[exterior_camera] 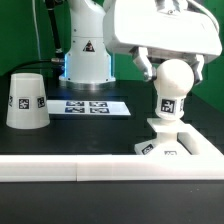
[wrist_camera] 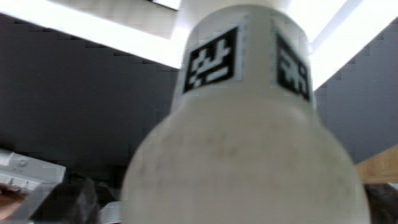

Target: Assemble lamp

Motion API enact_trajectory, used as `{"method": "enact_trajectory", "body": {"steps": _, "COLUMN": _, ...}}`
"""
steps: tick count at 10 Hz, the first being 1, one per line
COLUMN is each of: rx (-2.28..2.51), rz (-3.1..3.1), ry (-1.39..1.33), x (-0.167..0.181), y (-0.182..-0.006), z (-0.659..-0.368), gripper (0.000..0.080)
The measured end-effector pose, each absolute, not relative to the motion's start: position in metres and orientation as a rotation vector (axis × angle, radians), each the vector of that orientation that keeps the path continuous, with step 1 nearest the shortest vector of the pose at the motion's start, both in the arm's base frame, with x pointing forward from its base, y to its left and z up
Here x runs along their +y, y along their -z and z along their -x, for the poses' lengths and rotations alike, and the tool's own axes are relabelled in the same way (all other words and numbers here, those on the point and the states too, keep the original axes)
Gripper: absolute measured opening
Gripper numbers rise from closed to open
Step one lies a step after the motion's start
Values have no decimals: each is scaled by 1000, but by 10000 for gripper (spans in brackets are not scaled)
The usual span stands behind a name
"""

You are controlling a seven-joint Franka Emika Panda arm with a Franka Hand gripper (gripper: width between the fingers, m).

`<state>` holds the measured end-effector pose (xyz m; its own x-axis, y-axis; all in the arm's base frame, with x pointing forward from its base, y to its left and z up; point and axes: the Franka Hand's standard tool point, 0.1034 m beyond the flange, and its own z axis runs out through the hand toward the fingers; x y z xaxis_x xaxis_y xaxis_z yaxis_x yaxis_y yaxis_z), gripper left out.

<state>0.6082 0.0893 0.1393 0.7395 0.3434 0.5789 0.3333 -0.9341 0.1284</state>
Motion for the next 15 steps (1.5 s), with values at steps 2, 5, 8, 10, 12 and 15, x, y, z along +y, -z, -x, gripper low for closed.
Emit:
{"method": "enact_trajectory", "body": {"steps": 2, "rx": 570, "rz": -2911, "ry": -981, "x": 90, "y": -149, "z": -608, "gripper": 699}}
{"method": "enact_trajectory", "body": {"steps": 5, "rx": 570, "rz": -2913, "ry": -977, "x": 90, "y": -146, "z": -608, "gripper": 699}}
{"method": "enact_trajectory", "body": {"steps": 8, "rx": 595, "rz": -2911, "ry": -926, "x": 78, "y": -140, "z": -609, "gripper": 699}}
{"method": "enact_trajectory", "body": {"steps": 10, "rx": 609, "rz": -2974, "ry": -773, "x": 81, "y": -136, "z": -609, "gripper": 699}}
{"method": "enact_trajectory", "body": {"steps": 12, "rx": 605, "rz": -3053, "ry": -564, "x": 87, "y": -134, "z": -608, "gripper": 699}}
{"method": "enact_trajectory", "body": {"steps": 15, "rx": 606, "rz": -3122, "ry": -278, "x": 93, "y": -131, "z": -599, "gripper": 699}}
